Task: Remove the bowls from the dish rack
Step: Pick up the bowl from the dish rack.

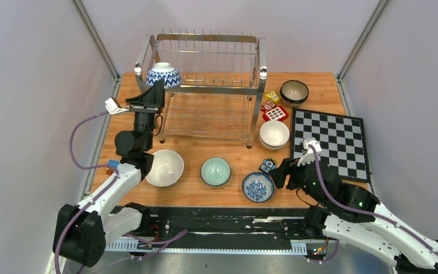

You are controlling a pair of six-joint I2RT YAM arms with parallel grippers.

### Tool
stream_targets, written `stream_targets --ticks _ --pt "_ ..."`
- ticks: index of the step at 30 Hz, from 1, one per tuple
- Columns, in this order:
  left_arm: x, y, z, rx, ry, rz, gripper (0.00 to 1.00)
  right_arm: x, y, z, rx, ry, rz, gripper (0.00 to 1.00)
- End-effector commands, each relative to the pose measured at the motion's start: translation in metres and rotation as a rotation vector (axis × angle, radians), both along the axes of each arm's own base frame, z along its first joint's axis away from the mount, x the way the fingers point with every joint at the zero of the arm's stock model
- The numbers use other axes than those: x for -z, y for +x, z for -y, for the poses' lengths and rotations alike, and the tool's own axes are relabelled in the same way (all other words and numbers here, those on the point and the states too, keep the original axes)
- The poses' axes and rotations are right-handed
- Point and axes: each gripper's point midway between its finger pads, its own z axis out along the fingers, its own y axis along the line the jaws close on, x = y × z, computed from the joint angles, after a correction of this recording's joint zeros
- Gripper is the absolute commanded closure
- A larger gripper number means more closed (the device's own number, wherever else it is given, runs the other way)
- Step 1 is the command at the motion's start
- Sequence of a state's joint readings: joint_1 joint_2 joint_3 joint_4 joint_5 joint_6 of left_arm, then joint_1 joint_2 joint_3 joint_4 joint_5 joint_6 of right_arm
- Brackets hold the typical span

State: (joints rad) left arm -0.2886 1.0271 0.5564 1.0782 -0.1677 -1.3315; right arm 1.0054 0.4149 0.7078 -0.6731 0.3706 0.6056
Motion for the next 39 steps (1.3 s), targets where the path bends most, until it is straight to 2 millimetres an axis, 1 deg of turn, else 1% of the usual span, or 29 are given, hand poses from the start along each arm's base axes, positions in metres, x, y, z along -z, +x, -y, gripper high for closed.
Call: stream_targets --ticks 1,6,11,15,18,22,29,35,39 --pt "-0.006 -0.004 -0.005 -0.006 -0.018 0.046 0.67 -0.008 0.004 0.004 0.016 0.011 0.032 0.34" --pt "-0.004 -0.001 -0.005 -0.004 -0.025 0.047 0.77 -0.006 0.004 0.003 0.012 0.005 0.03 0.34" --pt "-0.007 0.0 -0.003 0.005 -0.031 0.059 0.88 -0.005 0.004 0.003 0.013 0.006 0.028 0.34" --pt "-0.012 -0.003 -0.006 -0.002 -0.041 0.086 1.0 -0.006 0.004 0.003 0.011 0.005 0.03 0.34" --pt "-0.02 -0.004 -0.005 -0.001 -0.04 0.116 1.0 -0.007 0.003 0.003 0.007 0.009 0.037 0.34" --pt "-0.041 -0.009 -0.002 0.012 -0.04 0.189 1.0 -0.008 0.003 0.004 0.006 0.018 0.044 0.34" --pt "-0.07 -0.013 -0.001 0.003 -0.036 0.282 1.0 -0.009 0.0 0.005 0.003 0.039 0.048 0.34" --pt "-0.089 -0.022 0.001 0.007 -0.022 0.342 1.0 -0.011 -0.001 0.007 0.003 0.052 0.054 0.34" --pt "-0.104 -0.033 0.007 0.028 0.024 0.381 1.0 -0.013 -0.002 0.007 0.0 0.054 0.058 0.34"
